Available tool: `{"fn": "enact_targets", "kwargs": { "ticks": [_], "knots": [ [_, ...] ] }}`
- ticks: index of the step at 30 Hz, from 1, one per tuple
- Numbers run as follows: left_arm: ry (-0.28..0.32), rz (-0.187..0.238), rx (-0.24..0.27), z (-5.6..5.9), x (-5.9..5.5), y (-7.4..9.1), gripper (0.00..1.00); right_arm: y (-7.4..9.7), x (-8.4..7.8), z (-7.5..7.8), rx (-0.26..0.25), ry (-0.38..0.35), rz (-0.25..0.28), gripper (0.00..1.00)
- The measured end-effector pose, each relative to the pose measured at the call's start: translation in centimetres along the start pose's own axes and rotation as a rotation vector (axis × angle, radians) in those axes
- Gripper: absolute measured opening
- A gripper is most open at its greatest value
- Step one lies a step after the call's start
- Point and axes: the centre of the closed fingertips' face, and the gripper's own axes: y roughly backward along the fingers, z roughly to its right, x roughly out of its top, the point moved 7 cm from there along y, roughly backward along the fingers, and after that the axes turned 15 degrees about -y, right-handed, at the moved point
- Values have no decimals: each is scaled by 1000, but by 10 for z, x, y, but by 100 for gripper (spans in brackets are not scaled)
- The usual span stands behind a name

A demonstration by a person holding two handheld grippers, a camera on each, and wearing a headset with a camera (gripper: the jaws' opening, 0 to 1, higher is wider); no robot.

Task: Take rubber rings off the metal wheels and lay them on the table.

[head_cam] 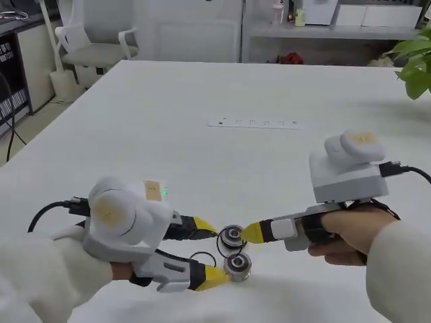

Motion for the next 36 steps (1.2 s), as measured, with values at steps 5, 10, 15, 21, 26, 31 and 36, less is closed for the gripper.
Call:
{"fn": "enact_targets", "kwargs": {
  "ticks": [5, 10, 15, 21, 26, 31, 36],
  "knots": [
    [31, 14, 23, -7, -1, 16, 49, 2, 4, -6, 23, 11, 17, 0],
    [58, 5, 46, -11, -9, 31, 52, 1, 8, -15, 65, 28, 37, 0],
    [101, -3, 66, -13, -20, 47, 52, 0, 8, -24, 93, 56, 39, 0],
    [129, -5, 107, -12, -30, 64, 57, -4, 6, -34, 131, 103, 30, 0],
    [138, -29, 111, -7, -39, 69, 61, -8, 0, -41, 145, 126, 7, 0],
    [148, -42, 123, -7, -44, 70, 66, -13, -4, -45, 155, 155, -16, 0],
    [151, -49, 126, -7, -46, 70, 67, -18, -9, -48, 166, 187, -38, 0]
  ]
}}
